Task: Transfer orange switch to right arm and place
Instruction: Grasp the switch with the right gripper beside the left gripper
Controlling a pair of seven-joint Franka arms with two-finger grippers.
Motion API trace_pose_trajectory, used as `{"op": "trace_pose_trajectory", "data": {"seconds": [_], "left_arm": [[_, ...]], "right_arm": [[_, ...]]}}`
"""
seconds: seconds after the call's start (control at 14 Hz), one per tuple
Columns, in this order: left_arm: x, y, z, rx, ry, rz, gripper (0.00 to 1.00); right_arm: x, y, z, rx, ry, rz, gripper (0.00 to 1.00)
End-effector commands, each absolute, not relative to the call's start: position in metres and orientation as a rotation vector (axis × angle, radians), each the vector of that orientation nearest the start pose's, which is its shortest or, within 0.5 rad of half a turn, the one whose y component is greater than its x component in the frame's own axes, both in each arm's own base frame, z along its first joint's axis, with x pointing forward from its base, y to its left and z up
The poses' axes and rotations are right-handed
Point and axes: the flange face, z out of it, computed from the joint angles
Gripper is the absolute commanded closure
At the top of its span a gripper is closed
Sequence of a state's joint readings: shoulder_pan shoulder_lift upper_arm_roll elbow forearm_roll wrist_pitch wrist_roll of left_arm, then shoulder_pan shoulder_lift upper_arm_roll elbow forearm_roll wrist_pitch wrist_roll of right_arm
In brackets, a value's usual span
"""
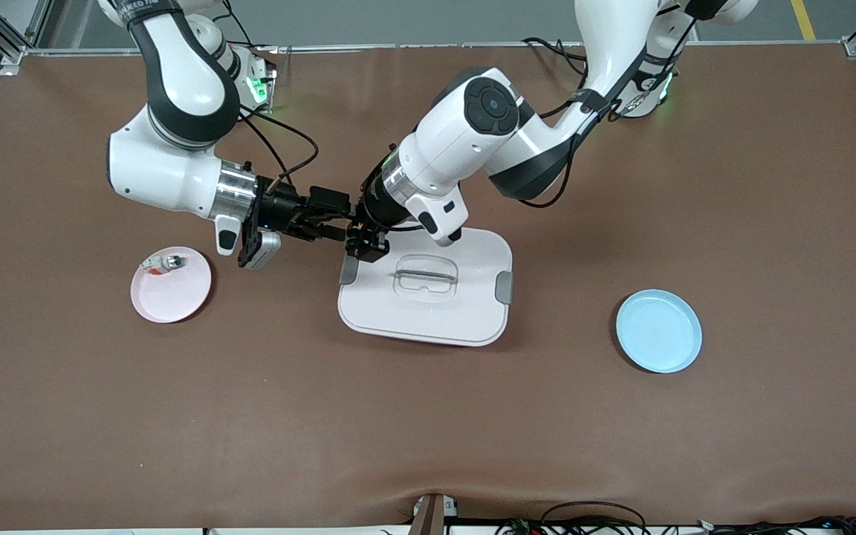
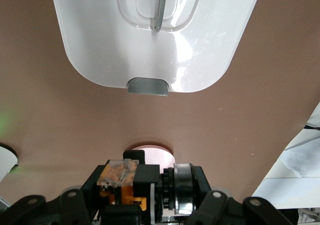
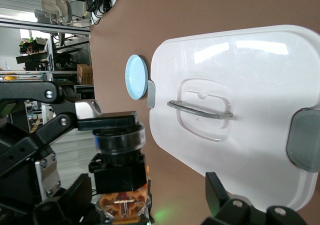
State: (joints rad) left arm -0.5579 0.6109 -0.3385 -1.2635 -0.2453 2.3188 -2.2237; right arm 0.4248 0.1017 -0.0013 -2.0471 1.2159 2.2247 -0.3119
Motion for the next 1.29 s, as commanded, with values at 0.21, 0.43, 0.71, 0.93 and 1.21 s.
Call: {"op": "trace_pose_trajectory", "data": {"seconds": [0.21, 0.43, 0.71, 0.93, 1.21], "left_arm": [[0.529, -0.557, 0.474, -2.508, -2.513, 0.752, 1.00], [0.529, -0.557, 0.474, -2.508, -2.513, 0.752, 1.00], [0.529, -0.557, 0.475, -2.510, -2.513, 0.752, 1.00], [0.529, -0.556, 0.474, -2.509, -2.513, 0.749, 0.97], [0.534, -0.552, 0.475, -2.503, -2.524, 0.749, 0.00]], "right_arm": [[0.515, 0.267, 0.421, -2.168, -0.033, -0.052, 0.01], [0.515, 0.268, 0.422, -2.173, -0.051, -0.044, 0.35], [0.515, 0.268, 0.424, -2.174, -0.051, -0.052, 0.61], [0.512, 0.276, 0.426, -2.174, -0.080, -0.059, 1.00], [0.513, 0.278, 0.427, -2.170, -0.084, -0.053, 1.00]]}}
